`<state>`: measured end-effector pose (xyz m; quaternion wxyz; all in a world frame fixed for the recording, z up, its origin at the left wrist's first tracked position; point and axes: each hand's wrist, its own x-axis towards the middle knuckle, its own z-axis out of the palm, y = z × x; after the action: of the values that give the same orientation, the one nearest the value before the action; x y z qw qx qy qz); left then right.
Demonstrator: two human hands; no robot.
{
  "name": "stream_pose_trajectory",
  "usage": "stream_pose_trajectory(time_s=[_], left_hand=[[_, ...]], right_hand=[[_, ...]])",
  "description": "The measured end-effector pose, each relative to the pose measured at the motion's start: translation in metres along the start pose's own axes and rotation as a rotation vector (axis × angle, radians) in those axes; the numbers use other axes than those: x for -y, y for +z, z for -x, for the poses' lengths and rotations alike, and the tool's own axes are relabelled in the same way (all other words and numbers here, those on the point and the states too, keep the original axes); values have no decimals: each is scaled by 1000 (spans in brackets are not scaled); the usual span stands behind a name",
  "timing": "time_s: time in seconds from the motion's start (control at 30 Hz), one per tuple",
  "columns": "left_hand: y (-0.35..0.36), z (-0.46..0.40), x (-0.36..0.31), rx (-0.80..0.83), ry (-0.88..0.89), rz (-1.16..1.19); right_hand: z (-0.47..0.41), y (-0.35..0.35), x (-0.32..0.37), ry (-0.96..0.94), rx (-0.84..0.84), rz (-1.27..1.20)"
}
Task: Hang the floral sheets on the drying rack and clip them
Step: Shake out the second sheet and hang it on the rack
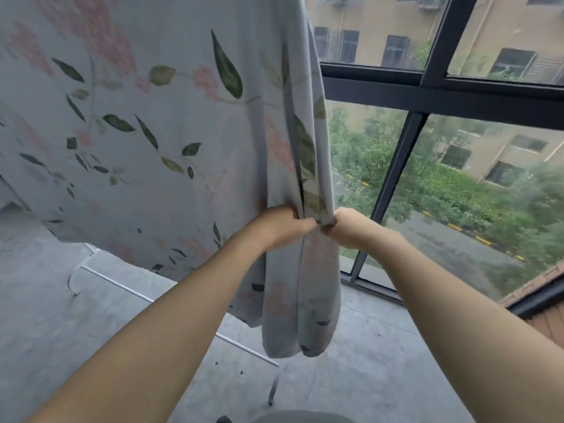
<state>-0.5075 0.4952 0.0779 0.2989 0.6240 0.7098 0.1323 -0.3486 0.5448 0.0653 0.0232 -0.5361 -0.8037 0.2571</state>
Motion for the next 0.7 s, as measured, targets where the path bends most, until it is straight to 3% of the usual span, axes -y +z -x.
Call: stream_pose_trajectory(time_s=[0.13,0.27,0.33,0.43,0.53,0.63,0.7], left_hand=[[-1,-2,-15,-143,75,-28],[-3,0,-34,-181,177,-84],[2,2,-44,-202,263,-115],[5,7,-51,-406,517,-273],[7,8,-61,-664,733,-583],[3,5,-82,-757,833,-811],[-11,1,-104,-795,868,-887]], right_hand=[[17,-47,-46,141,-91,121],[34,-80,-86,299,-530,-56],[37,-70,-89,337,-645,-204],[38,-46,-88,330,-651,-317],[44,-47,-96,285,-724,-371],[58,-60,-103,146,-806,-340],[71,-65,-110,69,-727,-278]])
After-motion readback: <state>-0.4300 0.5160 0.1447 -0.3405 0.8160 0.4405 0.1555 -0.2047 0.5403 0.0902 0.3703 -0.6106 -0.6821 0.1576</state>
